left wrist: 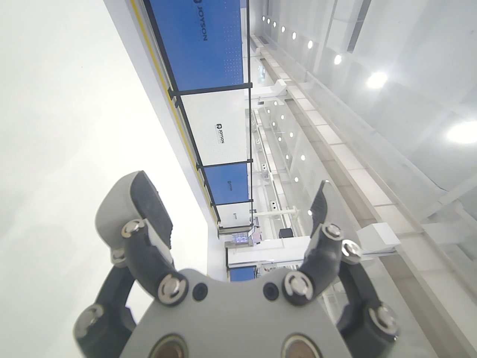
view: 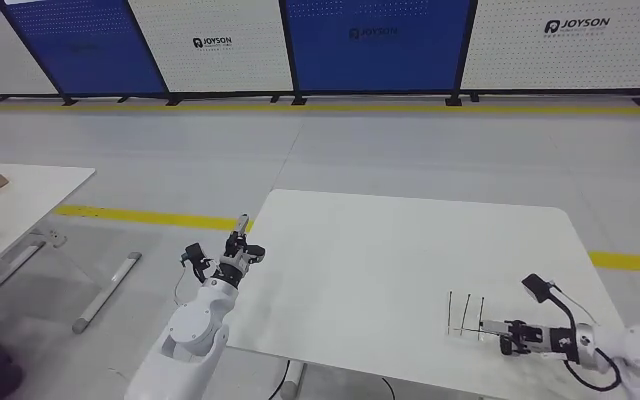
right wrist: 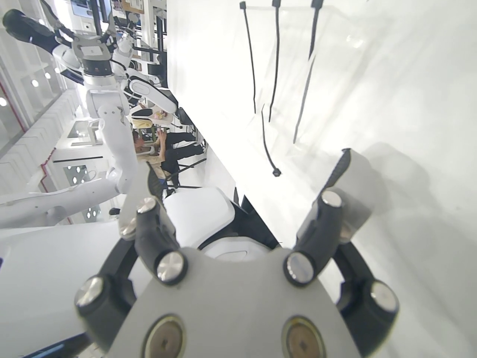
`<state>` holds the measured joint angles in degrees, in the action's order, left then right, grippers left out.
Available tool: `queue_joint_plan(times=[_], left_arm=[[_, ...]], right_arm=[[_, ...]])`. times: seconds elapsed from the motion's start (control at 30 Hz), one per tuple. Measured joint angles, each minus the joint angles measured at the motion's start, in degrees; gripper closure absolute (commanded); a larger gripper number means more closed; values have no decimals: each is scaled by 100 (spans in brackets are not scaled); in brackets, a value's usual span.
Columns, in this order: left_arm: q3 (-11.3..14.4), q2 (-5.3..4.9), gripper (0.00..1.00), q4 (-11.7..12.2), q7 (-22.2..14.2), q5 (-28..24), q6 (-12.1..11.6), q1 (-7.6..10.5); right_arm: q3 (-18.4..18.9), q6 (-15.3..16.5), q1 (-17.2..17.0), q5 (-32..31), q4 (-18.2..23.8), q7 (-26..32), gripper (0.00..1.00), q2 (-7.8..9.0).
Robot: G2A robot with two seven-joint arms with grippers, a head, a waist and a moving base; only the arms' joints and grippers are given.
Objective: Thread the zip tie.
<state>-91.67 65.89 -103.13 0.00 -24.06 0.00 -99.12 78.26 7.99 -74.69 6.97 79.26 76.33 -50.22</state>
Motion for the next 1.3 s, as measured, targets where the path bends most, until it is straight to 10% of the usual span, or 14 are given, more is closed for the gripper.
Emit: queue_joint_plan(times=[0.6,1.3], left_arm=[[0,0,0,0,0,0,0,0],[0,0,0,0,0,0,0,0]], right_arm=[[287,294,-185,404,-163,169,53,106],[-92,219,208,500,-721,287,65,91]])
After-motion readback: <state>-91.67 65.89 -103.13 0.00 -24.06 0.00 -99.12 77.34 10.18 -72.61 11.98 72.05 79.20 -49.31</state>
